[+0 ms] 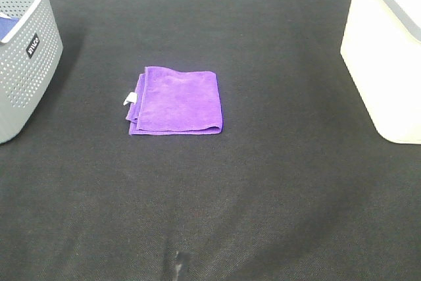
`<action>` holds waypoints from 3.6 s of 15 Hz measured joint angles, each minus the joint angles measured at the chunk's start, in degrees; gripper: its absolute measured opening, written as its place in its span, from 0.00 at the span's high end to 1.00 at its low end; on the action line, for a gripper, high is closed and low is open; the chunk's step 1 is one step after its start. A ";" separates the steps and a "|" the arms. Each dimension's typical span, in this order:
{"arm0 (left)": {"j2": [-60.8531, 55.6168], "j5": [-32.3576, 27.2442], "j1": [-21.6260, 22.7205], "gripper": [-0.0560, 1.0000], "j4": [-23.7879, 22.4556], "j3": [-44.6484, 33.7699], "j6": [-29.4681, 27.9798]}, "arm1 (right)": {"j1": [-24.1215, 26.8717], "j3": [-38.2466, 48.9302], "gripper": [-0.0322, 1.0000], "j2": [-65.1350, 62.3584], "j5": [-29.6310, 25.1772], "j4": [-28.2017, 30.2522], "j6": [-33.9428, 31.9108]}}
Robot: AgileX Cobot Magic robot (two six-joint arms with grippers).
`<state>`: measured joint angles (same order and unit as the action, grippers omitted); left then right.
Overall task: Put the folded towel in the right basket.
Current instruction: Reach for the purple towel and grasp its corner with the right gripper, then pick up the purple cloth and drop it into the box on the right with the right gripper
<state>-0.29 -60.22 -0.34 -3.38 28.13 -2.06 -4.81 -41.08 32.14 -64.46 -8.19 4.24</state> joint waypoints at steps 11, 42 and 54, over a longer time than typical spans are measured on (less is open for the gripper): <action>0.00 0.00 0.00 0.01 0.00 0.00 0.00 | -11.46 -50.71 0.02 74.31 8.25 -19.25 7.73; 0.00 0.00 0.00 0.01 0.00 0.00 0.00 | -19.02 -68.81 0.86 114.71 27.33 -36.21 7.62; 0.00 0.00 0.00 0.01 0.00 0.00 0.00 | 14.32 -82.74 0.89 83.08 -1.60 -13.92 4.41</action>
<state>-0.29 -60.22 -0.34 -3.38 28.13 -2.06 9.51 -123.82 115.22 -66.06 -22.12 8.65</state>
